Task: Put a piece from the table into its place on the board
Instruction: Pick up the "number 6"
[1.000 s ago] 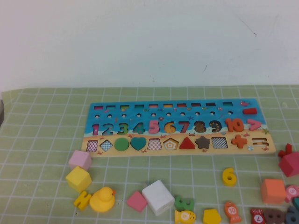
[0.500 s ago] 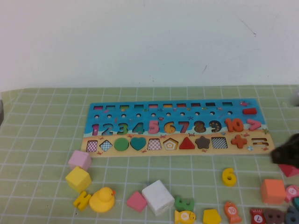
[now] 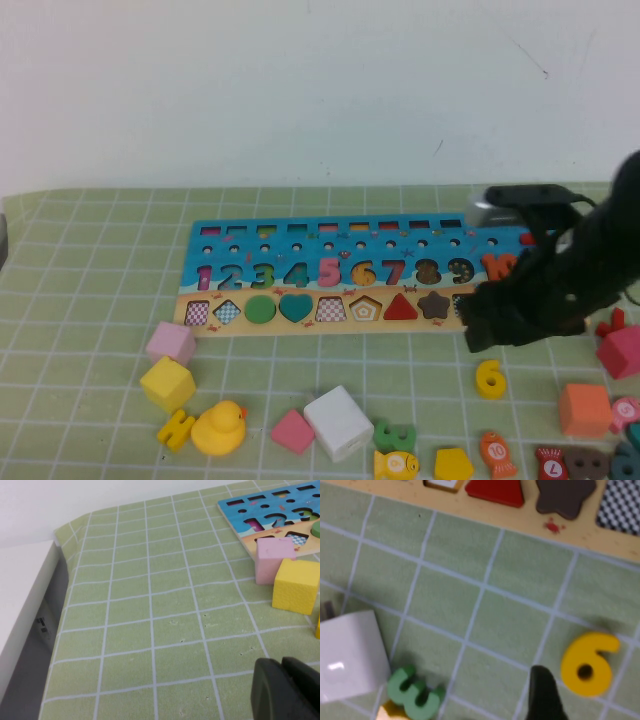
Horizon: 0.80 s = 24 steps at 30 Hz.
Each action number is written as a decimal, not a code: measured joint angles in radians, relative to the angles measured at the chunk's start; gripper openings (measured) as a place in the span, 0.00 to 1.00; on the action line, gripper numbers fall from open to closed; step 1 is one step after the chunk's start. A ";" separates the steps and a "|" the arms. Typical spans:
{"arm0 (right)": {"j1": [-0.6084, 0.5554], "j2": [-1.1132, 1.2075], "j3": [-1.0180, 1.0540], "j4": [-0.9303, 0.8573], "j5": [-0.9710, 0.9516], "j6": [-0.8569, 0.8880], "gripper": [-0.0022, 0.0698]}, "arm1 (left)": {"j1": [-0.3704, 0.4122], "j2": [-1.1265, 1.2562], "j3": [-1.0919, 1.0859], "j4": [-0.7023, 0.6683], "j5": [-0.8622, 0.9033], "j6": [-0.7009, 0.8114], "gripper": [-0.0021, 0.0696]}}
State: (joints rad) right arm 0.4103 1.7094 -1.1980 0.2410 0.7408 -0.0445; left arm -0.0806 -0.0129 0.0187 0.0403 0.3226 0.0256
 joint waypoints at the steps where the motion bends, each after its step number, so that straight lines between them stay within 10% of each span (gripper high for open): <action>1: 0.012 0.022 -0.018 -0.013 0.002 0.021 0.59 | 0.000 0.000 0.000 0.000 0.000 0.000 0.03; 24: 0.086 0.180 -0.091 -0.220 0.053 0.264 0.58 | 0.000 0.000 0.000 0.000 0.000 0.000 0.03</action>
State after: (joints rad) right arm 0.4961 1.8894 -1.2894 0.0213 0.7935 0.2197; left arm -0.0806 -0.0129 0.0187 0.0403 0.3226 0.0256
